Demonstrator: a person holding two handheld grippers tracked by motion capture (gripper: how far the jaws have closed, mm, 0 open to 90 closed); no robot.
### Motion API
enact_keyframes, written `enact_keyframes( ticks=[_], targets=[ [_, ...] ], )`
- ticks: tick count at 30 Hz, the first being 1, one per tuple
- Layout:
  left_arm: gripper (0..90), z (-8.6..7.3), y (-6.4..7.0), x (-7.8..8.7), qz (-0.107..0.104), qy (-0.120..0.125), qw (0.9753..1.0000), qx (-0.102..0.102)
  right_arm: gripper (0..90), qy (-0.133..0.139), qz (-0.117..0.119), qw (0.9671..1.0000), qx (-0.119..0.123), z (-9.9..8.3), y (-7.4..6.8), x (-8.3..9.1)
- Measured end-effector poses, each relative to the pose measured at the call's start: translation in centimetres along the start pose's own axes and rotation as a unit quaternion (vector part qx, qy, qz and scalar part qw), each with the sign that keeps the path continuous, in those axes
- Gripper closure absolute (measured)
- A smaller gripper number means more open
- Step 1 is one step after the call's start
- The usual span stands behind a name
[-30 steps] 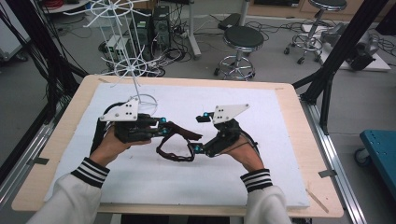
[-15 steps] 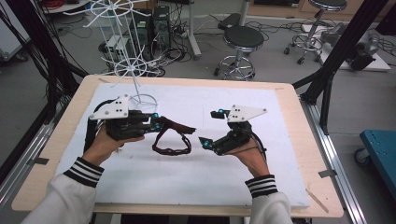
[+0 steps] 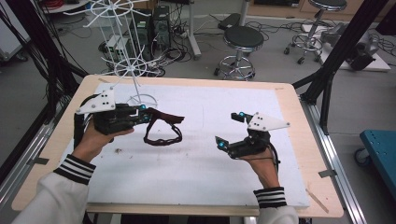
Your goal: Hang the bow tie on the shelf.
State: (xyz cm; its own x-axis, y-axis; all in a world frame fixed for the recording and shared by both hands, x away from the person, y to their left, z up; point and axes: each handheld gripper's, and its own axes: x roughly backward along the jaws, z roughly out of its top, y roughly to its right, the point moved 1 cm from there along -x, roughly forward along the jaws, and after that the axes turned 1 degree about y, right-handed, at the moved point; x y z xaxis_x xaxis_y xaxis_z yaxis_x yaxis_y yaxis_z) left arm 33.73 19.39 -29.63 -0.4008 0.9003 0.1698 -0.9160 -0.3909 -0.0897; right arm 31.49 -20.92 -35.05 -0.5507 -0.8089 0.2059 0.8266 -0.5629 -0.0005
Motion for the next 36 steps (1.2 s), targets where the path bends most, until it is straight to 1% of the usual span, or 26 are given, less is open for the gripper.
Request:
enact_keyframes(
  ticks=[4, 6, 7, 9, 10, 11, 13, 17, 18, 20, 22, 23, 24, 25, 26, 27, 28, 31, 32, 34, 36],
  targets=[
    [84.5, 0.5, -0.6, 0.5, 0.011, -0.002, 0.9999, -0.002, 0.7, 0.005, -0.025, 0.9996, -0.009, -1.4, 0.3, 1.1],
    [84.5, 0.7, -0.9, 0.7, 0.017, -0.001, 0.9998, -0.001, 0.7, 0.004, -0.041, 0.9992, -0.003, -2.0, 0.2, 1.7],
    [84.5, 0.8, -1.1, 0.8, 0.021, -0.004, 0.9998, -0.003, 0.7, 0.005, -0.044, 0.999, -0.005, -2.3, 0.2, 2.0],
    [84.5, 1.1, -1.4, 1.0, 0.029, -0.005, 0.9996, -0.003, 0.7, 0.013, -0.057, 0.9982, -0.007, -3.0, 0.3, 2.6],
    [84.5, 1.3, -1.5, 1.1, 0.03, -0.003, 0.9995, -0.003, 0.7, 0.015, -0.069, 0.9975, -0.007, -3.4, 0.4, 2.9],
    [84.5, 1.5, -1.6, 1.2, 0.032, -0.001, 0.9995, -0.005, 0.7, 0.018, -0.073, 0.9971, -0.01, -3.7, 0.4, 3.3],
    [84.5, 1.7, -1.9, 1.3, 0.037, -0.003, 0.9993, -0.006, 0.7, 0.024, -0.092, 0.9954, -0.01, -4.3, 0.5, 3.8],
    [84.5, 1.8, -2.6, 1.5, 0.054, -0.007, 0.9985, -0.002, 0.7, 0.027, -0.118, 0.9926, -0.006, -5.3, 0.4, 4.6],
    [84.5, 1.9, -2.8, 1.6, 0.057, -0.008, 0.9984, -0.002, 0.7, 0.03, -0.122, 0.9921, -0.004, -5.5, 0.4, 4.7],
    [84.5, 2.0, -3.1, 1.7, 0.064, -0.009, 0.9979, -0.002, 0.7, 0.034, -0.127, 0.9913, -0.011, -5.9, 0.4, 4.9],
    [84.5, 2.2, -3.4, 1.8, 0.069, -0.009, 0.9976, -0.003, 0.7, 0.038, -0.138, 0.9897, -0.008, -6.3, 0.5, 5.1],
    [84.5, 2.3, -3.6, 1.9, 0.071, -0.009, 0.9974, -0.004, 0.6, 0.037, -0.143, 0.9889, -0.012, -6.4, 0.5, 5.2],
    [84.5, 2.4, -3.7, 1.9, 0.074, -0.008, 0.9972, -0.003, 0.7, 0.036, -0.146, 0.9886, -0.011, -6.5, 0.5, 5.2],
    [84.5, 2.5, -3.8, 1.9, 0.078, -0.009, 0.9969, -0.003, 0.7, 0.041, -0.152, 0.9876, -0.005, -6.7, 0.5, 5.3],
    [84.5, 2.6, -4.0, 1.9, 0.081, -0.011, 0.9967, -0.005, 0.7, 0.04, -0.157, 0.9868, -0.006, -6.8, 0.5, 5.4],
    [84.5, 2.7, -4.0, 1.9, 0.086, -0.011, 0.9962, -0.006, 0.6, 0.043, -0.16, 0.9861, -0.002, -7.0, 0.5, 5.5],
    [84.5, 2.8, -4.1, 1.9, 0.09, -0.013, 0.9958, -0.006, 0.7, 0.045, -0.163, 0.9855, -0.005, -7.2, 0.5, 5.6],
    [84.5, 2.9, -4.4, 1.9, 0.097, -0.019, 0.995, -0.012, 0.6, 0.054, -0.182, 0.9818, -0.002, -7.9, 0.4, 5.9],
    [84.5, 3.0, -4.5, 1.9, 0.101, -0.02, 0.9946, -0.012, 0.7, 0.057, -0.186, 0.9809, -0.005, -8.1, 0.3, 6.0],
    [84.5, 3.0, -4.8, 2.0, 0.108, -0.024, 0.9938, -0.013, 0.7, 0.061, -0.194, 0.9792, -0.004, -8.5, 0.3, 6.1],
    [84.5, 3.2, -5.1, 2.1, 0.116, -0.027, 0.9928, -0.014, 0.7, 0.063, -0.198, 0.9782, -0.002, -8.8, 0.3, 6.3]
  ],
)
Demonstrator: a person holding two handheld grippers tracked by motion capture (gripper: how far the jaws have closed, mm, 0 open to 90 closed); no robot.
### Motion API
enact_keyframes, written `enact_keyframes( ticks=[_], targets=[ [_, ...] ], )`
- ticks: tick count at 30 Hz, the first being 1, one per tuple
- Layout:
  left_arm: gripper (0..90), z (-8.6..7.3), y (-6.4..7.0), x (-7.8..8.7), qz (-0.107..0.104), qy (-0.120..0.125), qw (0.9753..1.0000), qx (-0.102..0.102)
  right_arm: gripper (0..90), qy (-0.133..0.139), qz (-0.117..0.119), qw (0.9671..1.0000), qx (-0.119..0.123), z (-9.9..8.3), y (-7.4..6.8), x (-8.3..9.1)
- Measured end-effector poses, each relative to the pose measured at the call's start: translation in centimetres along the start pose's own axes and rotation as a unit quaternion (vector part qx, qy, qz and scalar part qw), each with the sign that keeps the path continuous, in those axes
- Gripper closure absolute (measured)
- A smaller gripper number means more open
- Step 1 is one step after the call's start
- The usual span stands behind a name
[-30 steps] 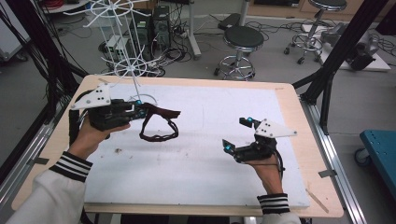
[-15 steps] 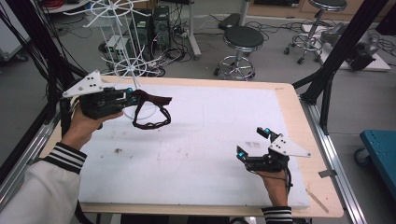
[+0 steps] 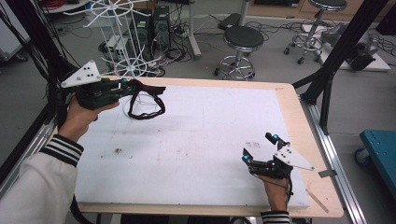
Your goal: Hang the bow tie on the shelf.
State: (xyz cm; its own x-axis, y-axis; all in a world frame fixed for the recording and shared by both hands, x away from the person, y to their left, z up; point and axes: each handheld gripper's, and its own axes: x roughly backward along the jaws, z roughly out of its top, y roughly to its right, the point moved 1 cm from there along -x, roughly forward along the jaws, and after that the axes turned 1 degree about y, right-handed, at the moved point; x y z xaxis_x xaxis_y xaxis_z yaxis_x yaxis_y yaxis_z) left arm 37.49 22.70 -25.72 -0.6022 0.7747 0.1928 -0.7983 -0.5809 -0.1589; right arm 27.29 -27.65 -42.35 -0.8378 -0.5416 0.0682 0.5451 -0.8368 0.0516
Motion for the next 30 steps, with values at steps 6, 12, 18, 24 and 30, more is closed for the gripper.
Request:
enact_keyframes(
  ticks=[6, 12, 18, 24, 30],
  targets=[
    [84.5, 0.4, -0.8, -0.1, 0.021, 0.002, 0.9998, 0.0, 0.7, 0.011, -0.004, 0.9999, -0.003, -0.8, 0.0, 0.2],
    [84.5, 0.3, -1.4, -0.5, 0.04, -0.004, 0.9992, 0.005, 0.7, 0.014, -0.013, 0.9998, -0.005, -1.4, 0.1, 0.1],
    [84.5, 0.3, -2.1, -0.9, 0.056, -0.018, 0.9982, 0.008, 0.7, 0.019, -0.022, 0.9996, -0.006, -1.8, 0.2, 0.1],
    [84.5, 0.1, -2.7, -1.7, 0.064, -0.034, 0.9973, 0.006, 0.6, 0.018, -0.029, 0.9994, -0.005, -2.3, 0.5, 0.2],
    [84.5, -0.2, -3.1, -2.3, 0.073, -0.047, 0.9962, 0.007, 0.7, 0.021, -0.036, 0.9991, -0.007, -2.7, 0.7, 0.3]
  ],
)
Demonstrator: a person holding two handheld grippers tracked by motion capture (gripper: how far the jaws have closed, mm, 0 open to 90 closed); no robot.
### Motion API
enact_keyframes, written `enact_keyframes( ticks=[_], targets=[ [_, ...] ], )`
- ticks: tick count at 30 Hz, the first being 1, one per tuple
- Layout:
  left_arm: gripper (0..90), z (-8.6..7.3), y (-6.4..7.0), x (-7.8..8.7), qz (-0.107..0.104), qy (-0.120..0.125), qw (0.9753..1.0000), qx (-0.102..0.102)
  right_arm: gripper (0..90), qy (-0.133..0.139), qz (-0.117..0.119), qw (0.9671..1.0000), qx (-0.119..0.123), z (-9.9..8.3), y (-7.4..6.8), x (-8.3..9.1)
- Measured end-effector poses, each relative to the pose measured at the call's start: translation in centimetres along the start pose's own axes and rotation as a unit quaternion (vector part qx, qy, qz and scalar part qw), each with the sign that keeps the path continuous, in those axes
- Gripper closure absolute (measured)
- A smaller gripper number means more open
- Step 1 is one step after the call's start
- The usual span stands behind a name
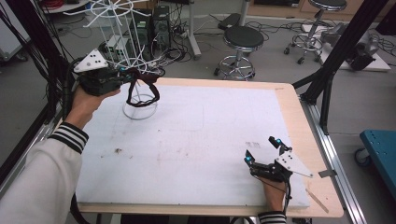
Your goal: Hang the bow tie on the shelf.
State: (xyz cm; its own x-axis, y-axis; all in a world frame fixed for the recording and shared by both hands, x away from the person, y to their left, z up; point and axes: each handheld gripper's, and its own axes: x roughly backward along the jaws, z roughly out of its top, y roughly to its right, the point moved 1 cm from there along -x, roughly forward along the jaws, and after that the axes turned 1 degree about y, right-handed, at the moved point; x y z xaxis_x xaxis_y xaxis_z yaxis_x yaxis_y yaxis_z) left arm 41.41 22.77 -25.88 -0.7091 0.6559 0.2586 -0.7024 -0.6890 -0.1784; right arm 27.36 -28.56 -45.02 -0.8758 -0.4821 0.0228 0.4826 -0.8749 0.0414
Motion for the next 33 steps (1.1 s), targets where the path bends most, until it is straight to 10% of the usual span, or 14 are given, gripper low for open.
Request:
enact_keyframes(
  ticks=[24, 33],
  targets=[
    [82.4, -0.5, -0.7, -1.08, 0.041, -0.029, 0.9986, 0.019, 0.7, -0.003, 0.004, 1.0, -0.007, -0.19, 0.04, -0.06],
    [68.5, -0.42, -0.91, -0.73, 0.047, -0.019, 0.9981, 0.034, 0.7, -0.005, 0.004, 1.0, -0.005, -0.19, 0.01, -0.07]
  ],
)
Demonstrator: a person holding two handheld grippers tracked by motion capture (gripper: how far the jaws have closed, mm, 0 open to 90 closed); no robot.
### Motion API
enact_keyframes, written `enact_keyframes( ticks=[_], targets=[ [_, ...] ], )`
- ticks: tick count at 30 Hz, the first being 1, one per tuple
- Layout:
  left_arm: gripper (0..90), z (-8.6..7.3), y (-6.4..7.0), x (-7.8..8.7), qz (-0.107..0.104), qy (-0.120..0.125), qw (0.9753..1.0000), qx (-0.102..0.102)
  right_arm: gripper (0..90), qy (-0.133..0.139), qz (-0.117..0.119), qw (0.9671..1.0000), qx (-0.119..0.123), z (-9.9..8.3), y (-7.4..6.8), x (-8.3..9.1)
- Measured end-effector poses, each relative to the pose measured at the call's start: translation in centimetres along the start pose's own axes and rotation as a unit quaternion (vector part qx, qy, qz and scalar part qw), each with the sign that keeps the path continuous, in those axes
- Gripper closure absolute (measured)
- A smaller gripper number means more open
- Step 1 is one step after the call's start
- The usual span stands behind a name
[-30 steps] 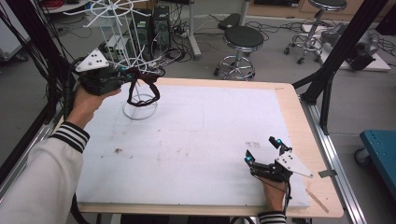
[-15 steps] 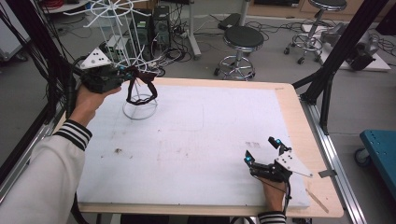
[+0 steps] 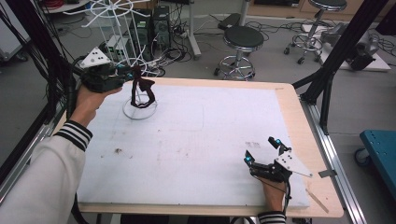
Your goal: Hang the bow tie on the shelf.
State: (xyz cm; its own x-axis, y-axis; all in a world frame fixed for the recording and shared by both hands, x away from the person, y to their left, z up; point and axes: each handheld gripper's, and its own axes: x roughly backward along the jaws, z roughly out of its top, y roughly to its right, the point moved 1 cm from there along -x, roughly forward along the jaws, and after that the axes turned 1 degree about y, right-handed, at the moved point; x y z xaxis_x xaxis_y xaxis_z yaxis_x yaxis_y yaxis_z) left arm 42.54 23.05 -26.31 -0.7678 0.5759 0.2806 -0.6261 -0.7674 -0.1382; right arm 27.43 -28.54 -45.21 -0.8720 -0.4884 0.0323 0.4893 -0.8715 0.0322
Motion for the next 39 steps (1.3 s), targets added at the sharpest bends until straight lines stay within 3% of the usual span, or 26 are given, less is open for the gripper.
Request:
enact_keyframes(
  ticks=[4, 8, 10, 13, 22, 25, 26, 33, 39],
  targets=[
    [58.8, 0.0, -0.1, 0.2, -0.004, 0.002, 1.0, 0.002, 0.6, 0.002, 0.0, 1.0, 0.004, 0.0, 0.0, 0.0],
    [34.4, 0.2, -0.1, 0.4, -0.002, 0.012, 0.9998, 0.018, 0.7, 0.0, -0.001, 1.0, 0.004, 0.0, 0.0, 0.0],
    [22.5, 0.2, -0.2, 0.6, -0.011, 0.018, 0.9994, 0.028, 0.7, 0.0, -0.001, 1.0, 0.001, 0.0, -0.1, 0.0],
    [8.5, 0.3, -0.1, 0.8, -0.003, 0.021, 0.9994, 0.027, 0.7, 0.0, 0.0, 1.0, 0.006, 0.0, -0.1, 0.0],
    [5.8, -0.1, 0.4, 2.3, -0.011, 0.05, 0.9984, 0.022, 0.7, -0.001, 0.001, 0.9999, 0.011, 0.0, -0.1, -0.1],
    [5.8, -0.7, 0.5, 3.1, -0.034, 0.063, 0.9971, 0.024, 0.7, -0.001, 0.001, 1.0, 0.008, 0.0, -0.1, -0.1],
    [5.8, -1.0, 0.6, 3.5, -0.045, 0.072, 0.9961, 0.024, 0.7, -0.001, 0.001, 1.0, 0.009, 0.0, -0.1, -0.1],
    [5.8, -4.2, 1.9, 6.5, -0.044, 0.115, 0.9924, 0.0, 0.6, -0.001, 0.003, 1.0, 0.009, 0.0, -0.1, -0.1],
    [5.8, -7.8, 3.5, 8.8, -0.029, 0.123, 0.992, -0.013, 0.6, -0.001, 0.004, 1.0, 0.001, 0.0, 0.0, 0.0]
  ],
)
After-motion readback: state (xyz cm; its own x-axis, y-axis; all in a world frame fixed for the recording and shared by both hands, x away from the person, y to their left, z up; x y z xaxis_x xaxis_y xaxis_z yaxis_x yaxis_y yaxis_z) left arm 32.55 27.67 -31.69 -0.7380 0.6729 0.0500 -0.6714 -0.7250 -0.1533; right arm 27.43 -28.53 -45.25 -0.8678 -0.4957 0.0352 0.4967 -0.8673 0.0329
